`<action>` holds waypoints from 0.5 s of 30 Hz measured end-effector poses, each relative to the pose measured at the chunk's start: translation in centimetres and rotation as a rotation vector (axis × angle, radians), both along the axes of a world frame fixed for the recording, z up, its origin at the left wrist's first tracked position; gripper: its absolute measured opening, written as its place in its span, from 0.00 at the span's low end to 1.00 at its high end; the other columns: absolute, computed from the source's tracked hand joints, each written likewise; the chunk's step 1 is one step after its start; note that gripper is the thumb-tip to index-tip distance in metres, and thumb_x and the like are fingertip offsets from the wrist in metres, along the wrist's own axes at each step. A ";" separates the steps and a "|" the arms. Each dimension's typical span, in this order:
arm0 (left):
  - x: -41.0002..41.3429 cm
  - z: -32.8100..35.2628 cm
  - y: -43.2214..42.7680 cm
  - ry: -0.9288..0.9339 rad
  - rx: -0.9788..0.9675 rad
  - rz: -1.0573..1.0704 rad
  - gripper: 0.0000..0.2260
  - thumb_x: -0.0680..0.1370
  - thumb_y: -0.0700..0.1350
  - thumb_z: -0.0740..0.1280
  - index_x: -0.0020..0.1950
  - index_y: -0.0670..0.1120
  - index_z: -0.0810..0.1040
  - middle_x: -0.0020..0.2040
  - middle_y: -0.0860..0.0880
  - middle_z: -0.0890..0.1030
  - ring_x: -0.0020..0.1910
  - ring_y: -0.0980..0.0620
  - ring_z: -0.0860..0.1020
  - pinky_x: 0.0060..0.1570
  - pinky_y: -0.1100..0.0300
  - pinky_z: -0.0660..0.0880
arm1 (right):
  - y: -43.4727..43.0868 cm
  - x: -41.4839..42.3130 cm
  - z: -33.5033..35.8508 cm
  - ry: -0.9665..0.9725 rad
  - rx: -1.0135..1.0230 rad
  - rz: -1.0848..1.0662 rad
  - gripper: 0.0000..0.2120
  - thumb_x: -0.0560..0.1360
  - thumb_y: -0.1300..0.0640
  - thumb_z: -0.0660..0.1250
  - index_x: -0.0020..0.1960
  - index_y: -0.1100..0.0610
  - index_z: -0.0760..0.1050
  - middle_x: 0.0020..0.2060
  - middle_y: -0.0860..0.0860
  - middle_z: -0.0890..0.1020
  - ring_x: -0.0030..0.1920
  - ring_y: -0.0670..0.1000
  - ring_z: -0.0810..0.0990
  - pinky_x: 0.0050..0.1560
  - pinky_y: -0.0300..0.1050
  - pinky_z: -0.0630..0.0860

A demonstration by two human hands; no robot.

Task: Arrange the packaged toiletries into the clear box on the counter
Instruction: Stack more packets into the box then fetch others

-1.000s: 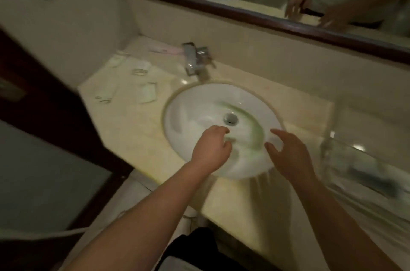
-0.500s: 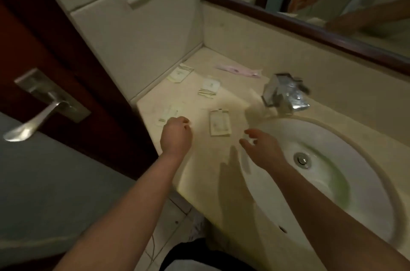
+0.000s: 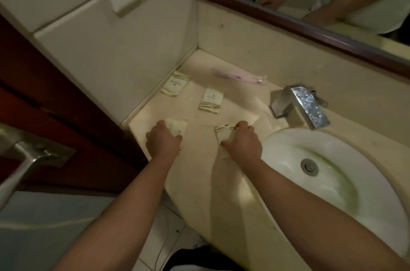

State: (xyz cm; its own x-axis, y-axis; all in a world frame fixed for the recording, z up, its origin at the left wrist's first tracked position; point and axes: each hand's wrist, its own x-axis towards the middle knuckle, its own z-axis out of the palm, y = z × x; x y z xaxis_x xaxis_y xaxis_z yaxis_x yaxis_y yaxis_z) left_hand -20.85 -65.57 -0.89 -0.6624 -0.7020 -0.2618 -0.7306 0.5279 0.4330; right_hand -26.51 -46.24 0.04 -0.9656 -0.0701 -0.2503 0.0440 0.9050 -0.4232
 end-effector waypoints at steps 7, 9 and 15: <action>-1.4 2.0 1.5 0.173 0.341 -0.071 0.06 0.75 0.46 0.67 0.44 0.44 0.79 0.43 0.45 0.82 0.41 0.44 0.81 0.37 0.52 0.80 | 1.8 0.1 -0.1 -0.130 -0.294 -0.069 0.18 0.71 0.53 0.70 0.59 0.58 0.74 0.48 0.52 0.81 0.49 0.55 0.80 0.45 0.46 0.73; -1.9 3.1 3.4 0.201 0.407 -0.142 0.05 0.75 0.44 0.67 0.45 0.43 0.80 0.43 0.44 0.83 0.43 0.44 0.81 0.41 0.51 0.78 | 3.6 0.7 0.7 -0.146 -0.415 -0.126 0.12 0.72 0.53 0.69 0.48 0.62 0.77 0.39 0.52 0.79 0.42 0.53 0.78 0.39 0.46 0.71; -1.8 5.1 12.4 0.136 0.634 -0.330 0.09 0.74 0.39 0.67 0.53 0.46 0.81 0.48 0.46 0.83 0.46 0.47 0.82 0.50 0.49 0.80 | 12.0 4.8 4.3 -0.211 -0.745 -0.367 0.05 0.75 0.58 0.65 0.48 0.54 0.80 0.45 0.51 0.84 0.45 0.51 0.82 0.46 0.47 0.78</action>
